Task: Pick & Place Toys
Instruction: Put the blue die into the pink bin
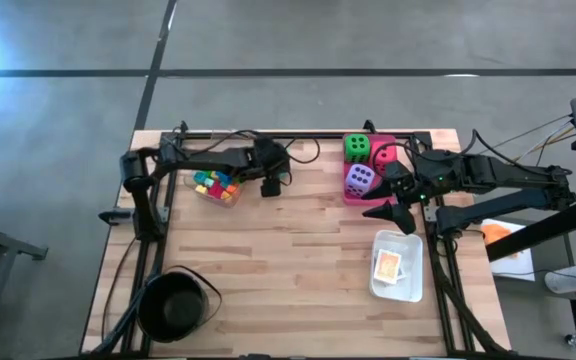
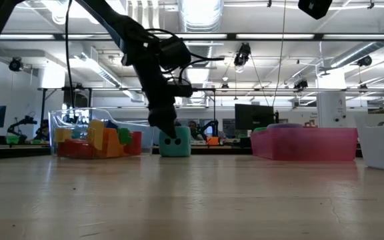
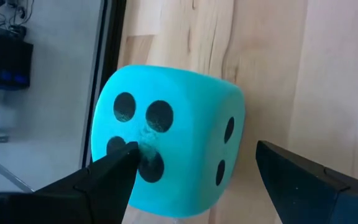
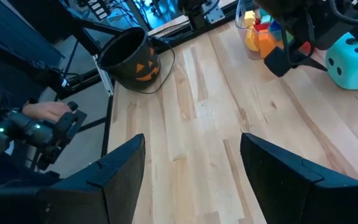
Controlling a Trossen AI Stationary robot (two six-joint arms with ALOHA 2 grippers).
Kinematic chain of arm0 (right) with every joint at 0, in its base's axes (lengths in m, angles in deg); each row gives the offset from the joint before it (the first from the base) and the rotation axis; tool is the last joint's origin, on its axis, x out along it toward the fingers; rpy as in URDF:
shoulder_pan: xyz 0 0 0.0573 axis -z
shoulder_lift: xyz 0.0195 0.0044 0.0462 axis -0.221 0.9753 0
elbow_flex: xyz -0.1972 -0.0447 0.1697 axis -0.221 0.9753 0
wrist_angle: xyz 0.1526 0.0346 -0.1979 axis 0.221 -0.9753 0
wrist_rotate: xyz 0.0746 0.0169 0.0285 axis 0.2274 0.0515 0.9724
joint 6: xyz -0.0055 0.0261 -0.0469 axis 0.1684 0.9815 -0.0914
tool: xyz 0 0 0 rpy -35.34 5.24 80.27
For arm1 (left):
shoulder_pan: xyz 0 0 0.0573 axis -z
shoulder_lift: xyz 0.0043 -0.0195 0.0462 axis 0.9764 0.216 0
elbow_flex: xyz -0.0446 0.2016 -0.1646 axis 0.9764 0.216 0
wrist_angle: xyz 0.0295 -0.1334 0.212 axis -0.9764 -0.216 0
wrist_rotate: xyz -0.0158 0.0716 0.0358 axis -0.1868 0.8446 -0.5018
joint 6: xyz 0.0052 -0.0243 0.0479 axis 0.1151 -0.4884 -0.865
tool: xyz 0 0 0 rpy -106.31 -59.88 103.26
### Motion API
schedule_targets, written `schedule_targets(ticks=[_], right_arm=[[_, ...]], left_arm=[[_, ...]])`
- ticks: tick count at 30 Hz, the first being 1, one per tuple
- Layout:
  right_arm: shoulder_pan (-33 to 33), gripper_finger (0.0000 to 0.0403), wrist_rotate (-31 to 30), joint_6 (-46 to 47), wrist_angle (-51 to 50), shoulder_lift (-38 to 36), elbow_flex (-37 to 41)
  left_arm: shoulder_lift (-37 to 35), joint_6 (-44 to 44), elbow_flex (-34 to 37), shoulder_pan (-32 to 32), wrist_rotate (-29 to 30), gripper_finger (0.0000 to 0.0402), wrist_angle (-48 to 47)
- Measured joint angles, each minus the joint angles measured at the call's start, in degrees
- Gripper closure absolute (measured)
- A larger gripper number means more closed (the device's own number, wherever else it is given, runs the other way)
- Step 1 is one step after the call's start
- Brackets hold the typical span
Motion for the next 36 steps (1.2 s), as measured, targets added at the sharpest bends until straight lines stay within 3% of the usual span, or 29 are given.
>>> schedule_targets(ticks=[5,13,18,30,33,36], right_arm=[[0.0,0.0147,0.0,0.2,0.0,0.0,0.0],[0.0,0.0147,0.1,0.9,0.0,0.0,0.0],[0.0,0.0147,0.1,1.3,0.0,0.0,0.0],[0.0,0.0147,0.1,1.6,0.0,0.0,0.0],[0.0,0.0147,0.1,1.7,0.0,0.0,0.0],[0.0,0.0147,0.1,1.7,0.0,0.0,0.0]], left_arm=[[-0.1,0.1,1.0,0.2,0.4,0.0094,0.6],[-0.2,2.3,0.1,2.0,-0.2,0.0182,-0.4],[-0.1,3.8,-1.3,3.7,1.2,0.0216,-0.3],[0.0,6.1,-1.9,3.5,1.3,0.0218,-2.8],[0.0,7.2,-1.9,3.4,1.3,0.0197,-2.9],[0.0,7.5,-1.9,3.4,0.9,0.015,-3.0]])
